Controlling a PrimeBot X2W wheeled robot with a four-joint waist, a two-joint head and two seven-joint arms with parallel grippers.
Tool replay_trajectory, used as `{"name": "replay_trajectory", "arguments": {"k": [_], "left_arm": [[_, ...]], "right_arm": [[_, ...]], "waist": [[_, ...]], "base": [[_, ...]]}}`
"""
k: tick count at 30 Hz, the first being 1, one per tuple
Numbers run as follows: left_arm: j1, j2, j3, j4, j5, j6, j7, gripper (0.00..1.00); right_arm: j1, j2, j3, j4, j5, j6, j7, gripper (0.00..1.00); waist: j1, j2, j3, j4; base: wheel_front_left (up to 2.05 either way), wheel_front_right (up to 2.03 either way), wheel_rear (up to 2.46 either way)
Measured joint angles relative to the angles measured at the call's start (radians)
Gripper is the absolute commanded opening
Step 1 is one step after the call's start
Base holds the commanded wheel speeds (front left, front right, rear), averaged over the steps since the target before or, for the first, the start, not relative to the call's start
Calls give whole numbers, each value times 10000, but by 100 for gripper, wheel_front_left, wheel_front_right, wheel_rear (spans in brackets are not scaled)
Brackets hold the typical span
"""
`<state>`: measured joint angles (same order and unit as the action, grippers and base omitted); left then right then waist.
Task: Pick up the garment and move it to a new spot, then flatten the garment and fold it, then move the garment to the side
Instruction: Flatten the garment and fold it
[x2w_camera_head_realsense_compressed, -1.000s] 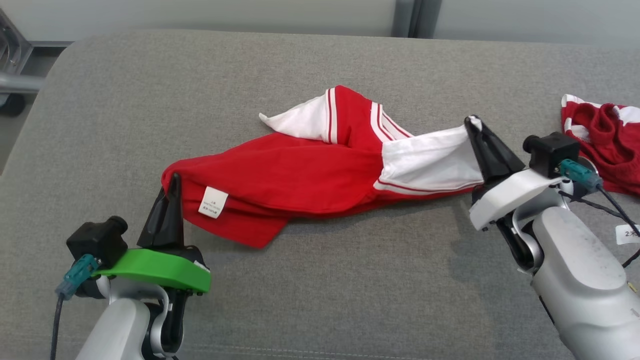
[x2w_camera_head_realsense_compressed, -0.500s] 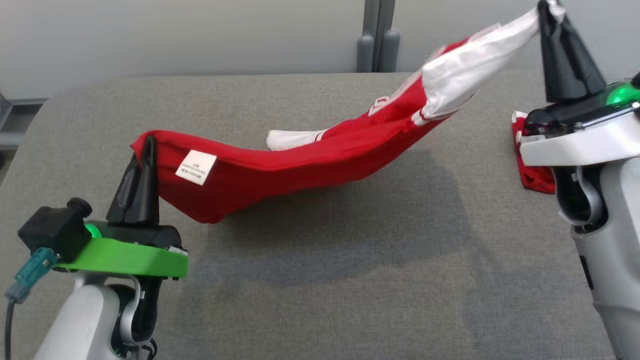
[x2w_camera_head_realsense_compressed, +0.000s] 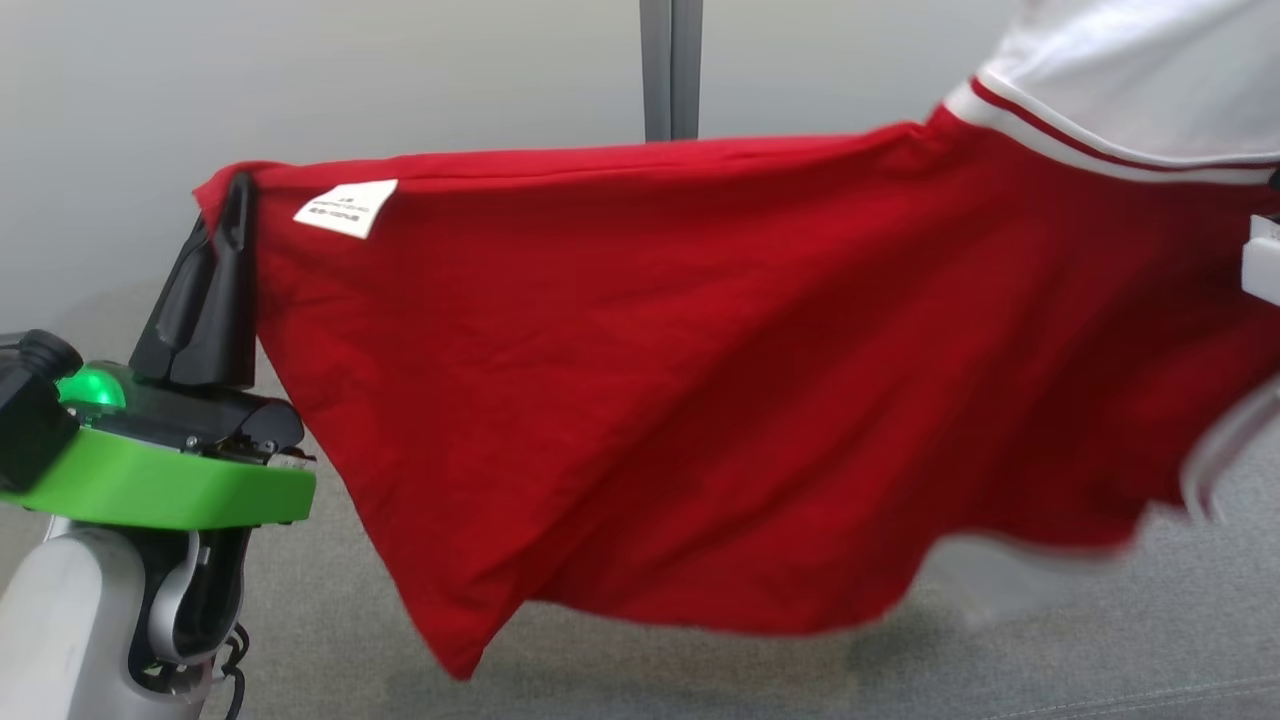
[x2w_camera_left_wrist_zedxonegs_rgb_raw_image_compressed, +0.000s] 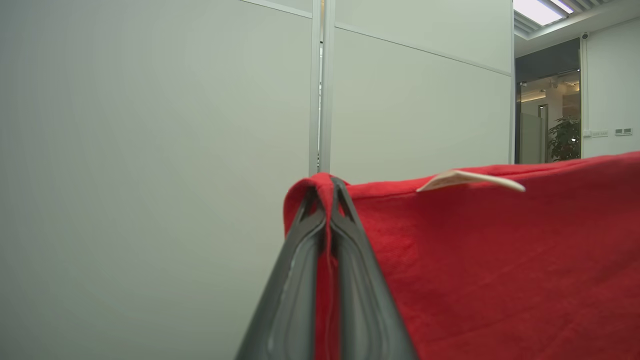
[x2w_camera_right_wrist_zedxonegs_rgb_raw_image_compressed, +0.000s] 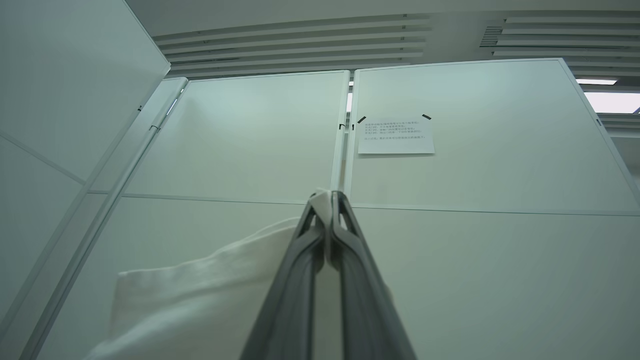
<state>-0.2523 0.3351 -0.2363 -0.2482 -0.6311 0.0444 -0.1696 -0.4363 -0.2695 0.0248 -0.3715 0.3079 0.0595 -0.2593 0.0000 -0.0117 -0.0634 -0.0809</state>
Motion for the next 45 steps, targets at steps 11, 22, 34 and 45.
{"name": "replay_trajectory", "arguments": {"k": [11,22,34,45], "left_arm": [[-1084,171,-834,1062,-988,-134,2428,0],[-6692,151,516,2194,-276,188,2345,0],[-1521,-667,-1329,4337,-752,-209,2324,0],[-178,-1289,-974,6320,-757,-516,148,0]], "right_arm": [[408,-161,1331,2487,974,412,970,0],[-6026,-178,671,3593,-146,19,564,0],[973,477,2476,6284,1160,460,1110,0],[2174,970,2359,6169,1498,546,98,0]], "waist": [[0,0,264,-59],[0,0,893,-21],[0,0,1665,-213],[0,0,2301,-446]], "base": [[0,0,0],[0,0,0],[0,0,0],[0,0,0]]}}
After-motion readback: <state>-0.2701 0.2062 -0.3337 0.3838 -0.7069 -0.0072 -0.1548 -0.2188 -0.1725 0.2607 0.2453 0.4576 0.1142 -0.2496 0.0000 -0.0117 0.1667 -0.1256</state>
